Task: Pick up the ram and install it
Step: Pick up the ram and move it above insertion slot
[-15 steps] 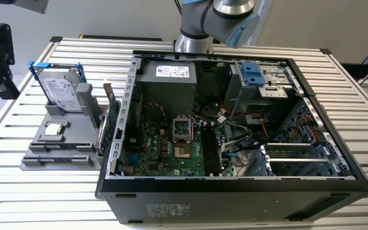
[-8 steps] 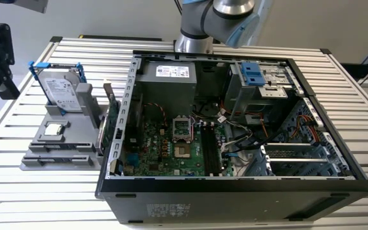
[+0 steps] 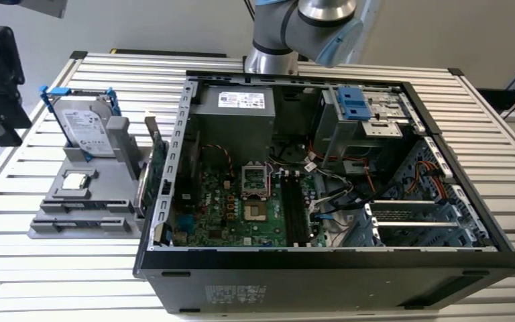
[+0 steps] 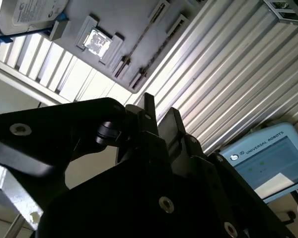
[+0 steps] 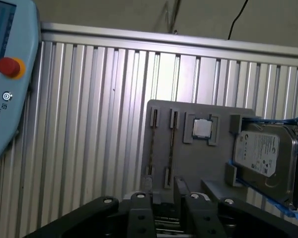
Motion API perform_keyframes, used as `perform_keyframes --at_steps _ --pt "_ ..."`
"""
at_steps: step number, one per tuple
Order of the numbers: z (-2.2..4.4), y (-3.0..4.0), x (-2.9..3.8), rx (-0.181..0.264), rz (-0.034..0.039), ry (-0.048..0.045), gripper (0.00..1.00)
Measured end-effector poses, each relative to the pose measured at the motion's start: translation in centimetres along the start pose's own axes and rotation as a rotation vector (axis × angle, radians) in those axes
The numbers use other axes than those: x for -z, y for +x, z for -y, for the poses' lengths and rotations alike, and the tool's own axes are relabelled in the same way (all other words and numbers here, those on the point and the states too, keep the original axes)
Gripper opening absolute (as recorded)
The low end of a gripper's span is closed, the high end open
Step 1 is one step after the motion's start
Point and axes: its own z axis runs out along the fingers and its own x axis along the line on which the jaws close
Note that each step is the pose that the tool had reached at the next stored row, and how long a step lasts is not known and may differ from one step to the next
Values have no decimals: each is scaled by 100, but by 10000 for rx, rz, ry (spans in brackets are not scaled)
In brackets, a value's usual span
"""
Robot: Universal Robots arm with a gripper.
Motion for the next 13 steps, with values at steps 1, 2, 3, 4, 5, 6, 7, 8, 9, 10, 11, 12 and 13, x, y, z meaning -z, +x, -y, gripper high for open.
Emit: perform_keyframes --at_steps 1,2,3,4,5,6,7,8,9,10,11,12,13 --pt "0 0 0 0 -1 4 100" --pt "0 0 0 0 -1 9 100" --pt "0 0 0 0 -1 14 100" --pt "0 0 0 0 -1 19 100" --pt "0 0 0 0 -2 23 100" --pt "0 0 0 0 -2 27 100" --pt "0 0 0 0 -2 32 100" --pt "0 0 0 0 -3 32 100" --pt "0 0 -2 -1 -3 33 100" --pt "0 0 -4 -16 -2 33 100" --pt "0 0 -8 -50 -1 35 100" --pt "0 0 -12 -100 2 36 100" --pt "0 0 -16 -153 4 36 100"
